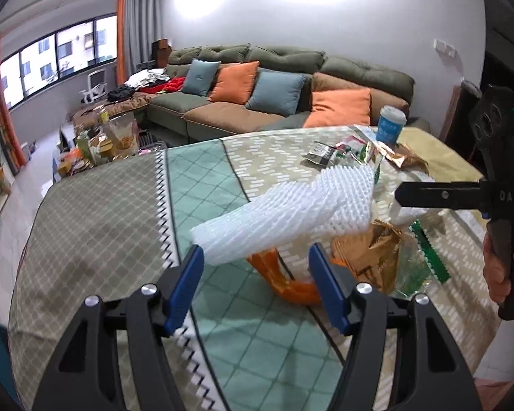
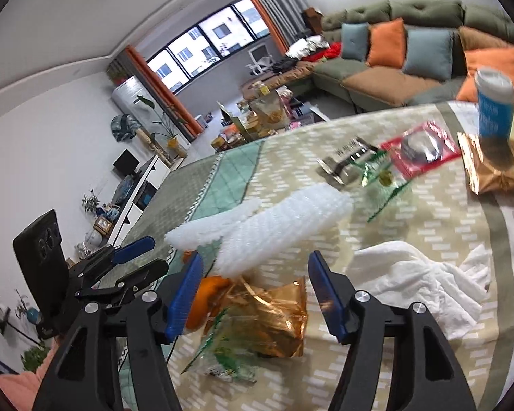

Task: Collect trash
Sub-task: 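Grasp the white foam net sleeve with the left tool while the right tool grasps it too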

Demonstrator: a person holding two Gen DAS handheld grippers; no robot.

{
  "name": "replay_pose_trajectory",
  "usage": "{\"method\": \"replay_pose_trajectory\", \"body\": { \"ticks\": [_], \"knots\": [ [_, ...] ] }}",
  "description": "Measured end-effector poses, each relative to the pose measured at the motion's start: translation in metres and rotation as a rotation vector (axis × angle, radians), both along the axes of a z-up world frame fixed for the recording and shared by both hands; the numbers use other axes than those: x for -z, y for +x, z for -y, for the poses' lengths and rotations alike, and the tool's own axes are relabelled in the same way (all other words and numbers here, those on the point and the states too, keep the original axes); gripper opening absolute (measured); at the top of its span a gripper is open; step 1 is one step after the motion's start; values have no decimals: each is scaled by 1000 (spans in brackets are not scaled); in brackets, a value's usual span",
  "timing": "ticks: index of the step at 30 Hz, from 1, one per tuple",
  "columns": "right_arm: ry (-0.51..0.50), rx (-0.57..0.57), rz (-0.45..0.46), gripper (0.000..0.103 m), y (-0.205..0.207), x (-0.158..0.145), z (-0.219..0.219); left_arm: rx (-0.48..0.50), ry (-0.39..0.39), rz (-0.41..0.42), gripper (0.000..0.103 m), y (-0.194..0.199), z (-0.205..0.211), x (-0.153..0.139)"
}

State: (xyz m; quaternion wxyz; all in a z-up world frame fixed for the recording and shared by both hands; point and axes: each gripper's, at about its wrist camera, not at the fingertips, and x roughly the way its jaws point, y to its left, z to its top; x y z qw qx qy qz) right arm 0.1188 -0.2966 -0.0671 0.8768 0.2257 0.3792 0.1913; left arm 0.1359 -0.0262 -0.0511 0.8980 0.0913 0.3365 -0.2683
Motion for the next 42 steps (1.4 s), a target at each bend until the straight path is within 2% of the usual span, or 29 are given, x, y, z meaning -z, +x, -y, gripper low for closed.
{"method": "replay_pose_trajectory", "body": {
  "ticks": [5, 11, 13, 14, 15, 16, 18, 19, 20, 22, 27, 29, 30, 31, 34, 36, 37, 38, 40, 42],
  "knots": [
    [28, 9, -32, 65, 15, 7, -1, 28, 69, -9, 63, 15, 14, 7],
    [72, 11, -74, 66, 30, 17, -4, 60, 84, -28, 52, 23, 19, 10],
    [88, 6, -81, 63, 33, 21, -3, 69, 89, -39, 38, 25, 22, 12],
    [92, 10, -84, 57, 33, 22, -3, 76, 91, -48, 33, 27, 23, 12],
    [99, 14, -86, 53, 34, 23, -3, 80, 92, -55, 25, 28, 24, 13],
    [103, 7, -88, 44, 35, 24, -4, 86, 88, -63, 16, 28, 24, 14],
    [99, 3, -84, 37, 34, 25, -5, 87, 75, -72, 8, 29, 23, 15],
    [96, -2, -81, 31, 33, 25, -6, 87, 66, -74, 8, 29, 22, 15],
    [99, -6, -78, 21, 33, 26, -6, 85, 58, -74, 8, 29, 21, 15],
    [101, -10, -68, 14, 29, 24, -6, 75, 35, -79, 8, 30, 16, 13],
    [102, -29, -29, 12, 27, 14, -11, 86, -6, -87, 11, 25, 8, 8],
    [104, -48, -9, 12, 25, 10, -14, 90, -1, -78, 33, 24, 9, 8],
    [103, -52, -3, 12, 25, 9, -15, 88, 3, -59, 49, 22, 10, 7],
    [104, -60, 3, 12, 25, 7, -17, 91, 3, -53, 53, 22, 11, 6],
    [104, -82, 18, 12, 24, 5, -21, 114, 0, -51, 53, 21, 16, 5],
    [104, -91, 23, 12, 24, 3, -23, 117, 33, -52, 53, 23, 23, 8],
    [106, -97, 27, 12, 24, 3, -24, 114, 43, -59, 50, 25, 25, 10],
    [105, -100, 29, 12, 23, 2, -25, 107, 54, -70, 46, 27, 27, 12],
    [102, -105, 35, 12, 24, 0, -25, 96, 60, -85, 22, 31, 28, 14],
    [103, -110, 42, 12, 23, -2, -26, 86, 40, -94, 17, 33, 25, 13]
  ]
}}
